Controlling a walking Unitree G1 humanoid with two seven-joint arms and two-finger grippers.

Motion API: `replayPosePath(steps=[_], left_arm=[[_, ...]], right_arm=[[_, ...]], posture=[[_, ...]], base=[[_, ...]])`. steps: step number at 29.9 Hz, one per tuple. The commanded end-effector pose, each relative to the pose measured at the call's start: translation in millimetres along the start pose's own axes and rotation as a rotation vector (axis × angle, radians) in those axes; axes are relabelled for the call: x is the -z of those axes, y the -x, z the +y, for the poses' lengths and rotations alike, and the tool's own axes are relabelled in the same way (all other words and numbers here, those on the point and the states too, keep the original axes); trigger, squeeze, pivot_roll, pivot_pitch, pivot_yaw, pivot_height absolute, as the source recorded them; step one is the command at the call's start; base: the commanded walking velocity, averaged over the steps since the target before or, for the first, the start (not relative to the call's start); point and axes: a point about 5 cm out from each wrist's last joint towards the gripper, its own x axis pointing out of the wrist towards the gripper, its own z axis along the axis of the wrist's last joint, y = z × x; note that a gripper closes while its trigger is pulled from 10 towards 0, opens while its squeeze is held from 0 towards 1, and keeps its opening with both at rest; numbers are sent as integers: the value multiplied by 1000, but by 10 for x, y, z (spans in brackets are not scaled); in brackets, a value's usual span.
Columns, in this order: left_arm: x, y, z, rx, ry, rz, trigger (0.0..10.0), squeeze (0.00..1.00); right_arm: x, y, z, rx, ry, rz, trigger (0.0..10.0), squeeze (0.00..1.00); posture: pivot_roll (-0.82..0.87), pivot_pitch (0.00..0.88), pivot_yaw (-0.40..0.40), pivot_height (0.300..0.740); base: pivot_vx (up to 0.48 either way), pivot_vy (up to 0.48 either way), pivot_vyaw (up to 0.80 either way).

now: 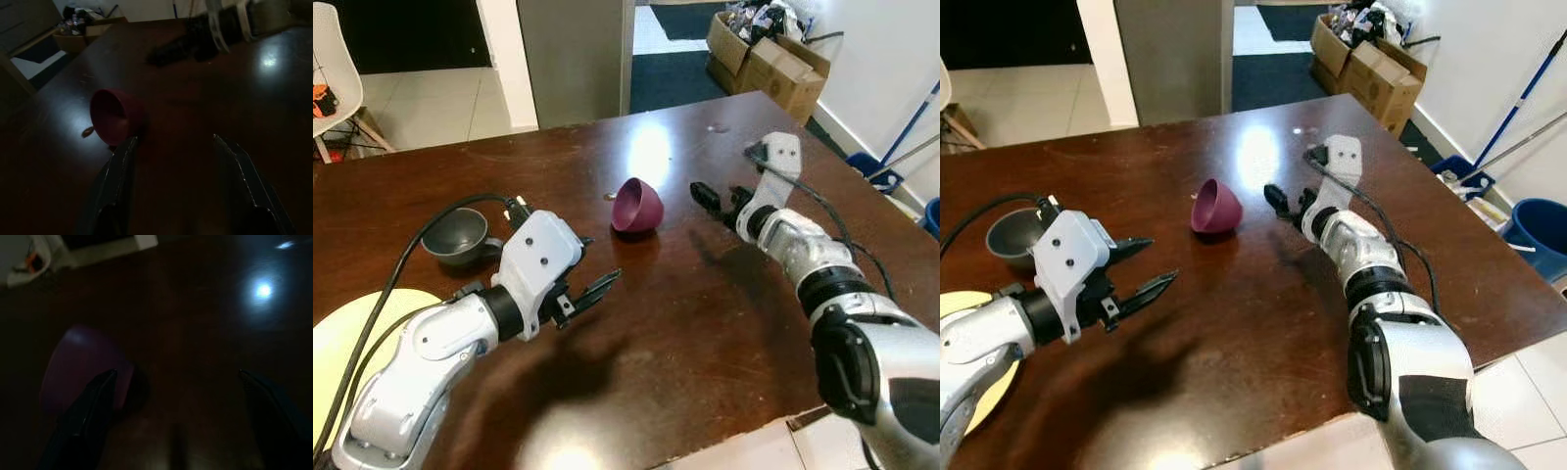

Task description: Setting the table

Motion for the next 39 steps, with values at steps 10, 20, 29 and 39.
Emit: replayPosePath(steps=[10, 20, 29, 39], left_arm=[[178, 89, 96, -200, -18, 100, 10000, 0], [73, 239, 150, -247, -42, 97, 10000, 0], [6, 316, 124, -247, -42, 105, 10000, 0], [-7, 339, 90, -236, -32, 120, 10000, 0]], right_arm=[[197, -215, 791, -308, 115, -38, 10000, 0], [80, -268, 813, -190, 241, -55, 10000, 0], [-81, -272, 706, -79, 231, -92, 10000, 1000], [59, -244, 568, -23, 161, 9, 10000, 0]], posture=[[190, 133, 67, 740], [276, 169, 63, 740], [291, 202, 68, 740], [299, 217, 71, 740]], base=[[0, 0, 0], [0, 0, 0], [0, 0, 0], [0, 0, 0]])
